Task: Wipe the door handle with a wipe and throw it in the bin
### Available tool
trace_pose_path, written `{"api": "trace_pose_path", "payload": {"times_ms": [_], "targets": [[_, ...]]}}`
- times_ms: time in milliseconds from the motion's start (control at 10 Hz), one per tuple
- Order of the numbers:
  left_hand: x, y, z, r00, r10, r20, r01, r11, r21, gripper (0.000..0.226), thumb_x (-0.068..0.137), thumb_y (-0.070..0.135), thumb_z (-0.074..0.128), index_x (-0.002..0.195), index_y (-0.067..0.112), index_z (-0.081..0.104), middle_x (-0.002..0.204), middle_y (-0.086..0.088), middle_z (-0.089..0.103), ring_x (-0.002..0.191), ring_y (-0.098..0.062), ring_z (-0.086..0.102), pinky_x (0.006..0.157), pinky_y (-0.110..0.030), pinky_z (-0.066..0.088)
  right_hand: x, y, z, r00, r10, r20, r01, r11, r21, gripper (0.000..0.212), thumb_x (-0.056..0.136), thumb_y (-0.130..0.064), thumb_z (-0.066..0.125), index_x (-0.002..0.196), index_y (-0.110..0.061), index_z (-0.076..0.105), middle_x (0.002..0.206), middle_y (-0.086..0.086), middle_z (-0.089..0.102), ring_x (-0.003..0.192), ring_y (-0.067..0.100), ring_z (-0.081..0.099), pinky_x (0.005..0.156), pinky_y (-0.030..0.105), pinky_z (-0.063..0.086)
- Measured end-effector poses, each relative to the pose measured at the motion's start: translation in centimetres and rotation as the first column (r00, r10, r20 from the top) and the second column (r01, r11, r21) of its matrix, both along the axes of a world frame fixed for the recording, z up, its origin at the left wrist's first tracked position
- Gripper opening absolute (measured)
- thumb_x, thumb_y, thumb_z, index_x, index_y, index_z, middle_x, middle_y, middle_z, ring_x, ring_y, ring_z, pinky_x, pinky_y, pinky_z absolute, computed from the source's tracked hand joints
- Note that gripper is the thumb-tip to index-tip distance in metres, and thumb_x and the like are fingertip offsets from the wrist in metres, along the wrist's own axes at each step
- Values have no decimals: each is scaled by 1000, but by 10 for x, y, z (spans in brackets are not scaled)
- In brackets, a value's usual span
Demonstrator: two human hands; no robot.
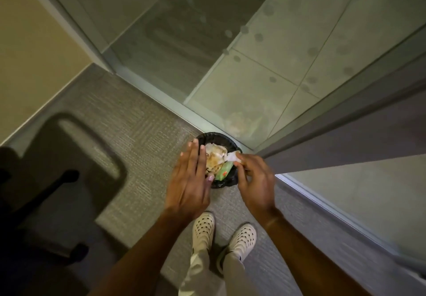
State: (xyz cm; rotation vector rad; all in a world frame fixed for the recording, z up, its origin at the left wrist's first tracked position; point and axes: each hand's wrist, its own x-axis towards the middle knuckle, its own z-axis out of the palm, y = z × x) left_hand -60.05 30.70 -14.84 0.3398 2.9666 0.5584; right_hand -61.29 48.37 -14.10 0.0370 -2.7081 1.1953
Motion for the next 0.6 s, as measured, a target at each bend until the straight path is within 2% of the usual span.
{"api": "trace_pose_path", "payload": {"times_ms": [100,200,300,400,500,600], "targets": [[-1,-6,-20,1000,-6,0,6,1000,-21,67,98,31,41,152,-3,21,161,-24,14,151,-35,11,118,-53,24,-5,-7,-20,1000,20,-15,-20,1000,-6,26,89,3,63,114,-1,67,105,11,63,95,1,54,81,9,49],[-3,-9,-29,1000,5,10,-5,1000,-22,69,98,32,43,153,-2,18,161,-24,13,151,-34,10,120,-51,20,-13,-13,-35,997,31,-68,-32,999,-14,26,88,5,63,113,0,67,103,12,62,94,5,56,82,11,49],[0,-12,-36,999,20,25,-19,1000,-21,71,99,34,41,154,2,10,162,-22,10,151,-33,8,120,-52,20,-23,-20,-53,996,84,41,-86,996,37,30,93,-3,59,122,-6,64,117,15,60,97,19,62,82,24,56],[3,-14,-40,998,22,52,-21,999,-25,70,101,37,35,155,7,1,163,-19,3,152,-30,2,121,-50,18,-25,-24,-72,948,99,304,-201,924,324,50,92,-9,60,140,-20,49,143,22,44,93,31,66,74,37,59],[0,-14,-36,999,15,42,-14,1000,-23,70,101,37,37,155,6,4,163,-18,3,152,-30,3,122,-48,15,-24,-19,-73,931,52,361,-197,905,378,56,93,-15,60,145,-23,41,148,25,38,107,37,62,79,43,57],[-4,-10,-27,1000,11,23,-11,1000,-29,69,101,36,37,154,4,8,163,-19,3,152,-31,3,122,-47,14,-19,-12,-65,945,45,324,-177,904,389,49,96,-30,49,143,-21,42,146,25,41,119,39,55,85,49,56]]}}
